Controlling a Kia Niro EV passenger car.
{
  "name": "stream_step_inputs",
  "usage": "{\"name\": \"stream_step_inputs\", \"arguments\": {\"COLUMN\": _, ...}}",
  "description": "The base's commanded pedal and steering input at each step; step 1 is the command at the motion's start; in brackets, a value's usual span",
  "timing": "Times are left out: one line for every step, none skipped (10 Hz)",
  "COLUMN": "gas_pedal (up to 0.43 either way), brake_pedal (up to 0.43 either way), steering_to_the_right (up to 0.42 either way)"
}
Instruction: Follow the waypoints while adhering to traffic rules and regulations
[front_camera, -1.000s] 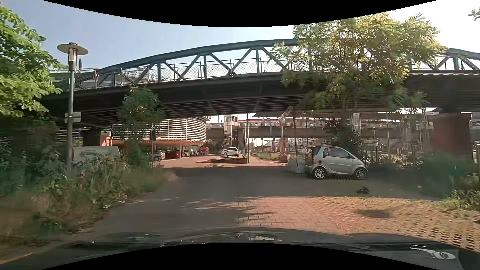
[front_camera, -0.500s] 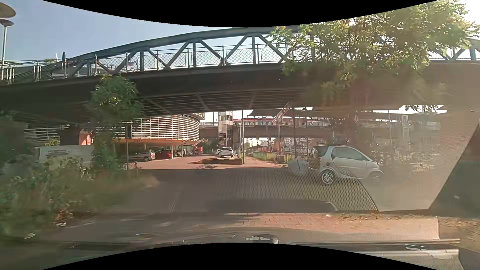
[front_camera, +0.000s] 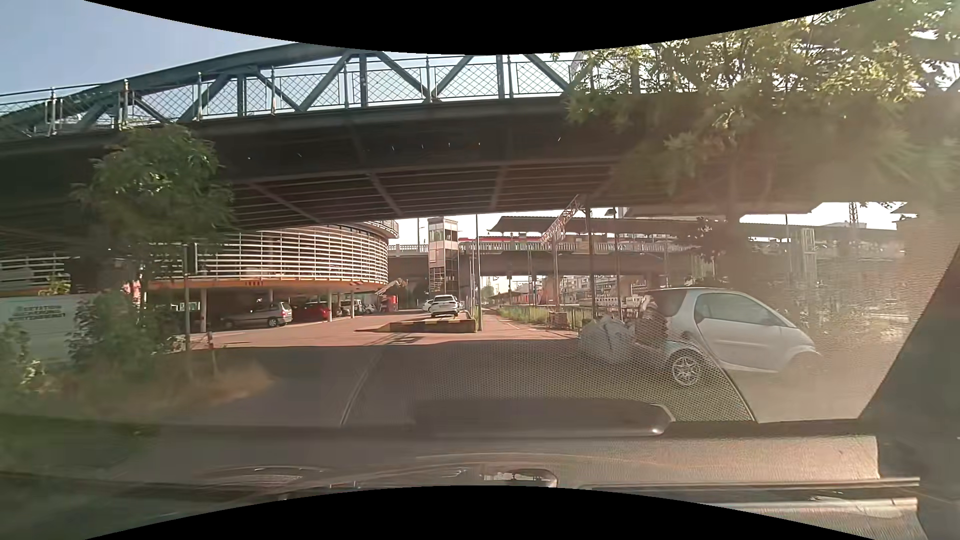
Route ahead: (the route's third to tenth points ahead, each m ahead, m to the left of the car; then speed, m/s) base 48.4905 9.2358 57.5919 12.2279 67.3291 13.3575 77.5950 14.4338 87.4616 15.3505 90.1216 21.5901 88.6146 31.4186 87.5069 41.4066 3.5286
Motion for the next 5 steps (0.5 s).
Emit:
{"name": "stream_step_inputs", "arguments": {"gas_pedal": 0.02, "brake_pedal": 0.0, "steering_to_the_right": 0.008}}
{"name": "stream_step_inputs", "arguments": {"gas_pedal": 0.02, "brake_pedal": 0.0, "steering_to_the_right": 0.004}}
{"name": "stream_step_inputs", "arguments": {"gas_pedal": 0.02, "brake_pedal": 0.0, "steering_to_the_right": -0.005}}
{"name": "stream_step_inputs", "arguments": {"gas_pedal": 0.02, "brake_pedal": 0.0, "steering_to_the_right": -0.017}}
{"name": "stream_step_inputs", "arguments": {"gas_pedal": 0.02, "brake_pedal": 0.0, "steering_to_the_right": -0.029}}
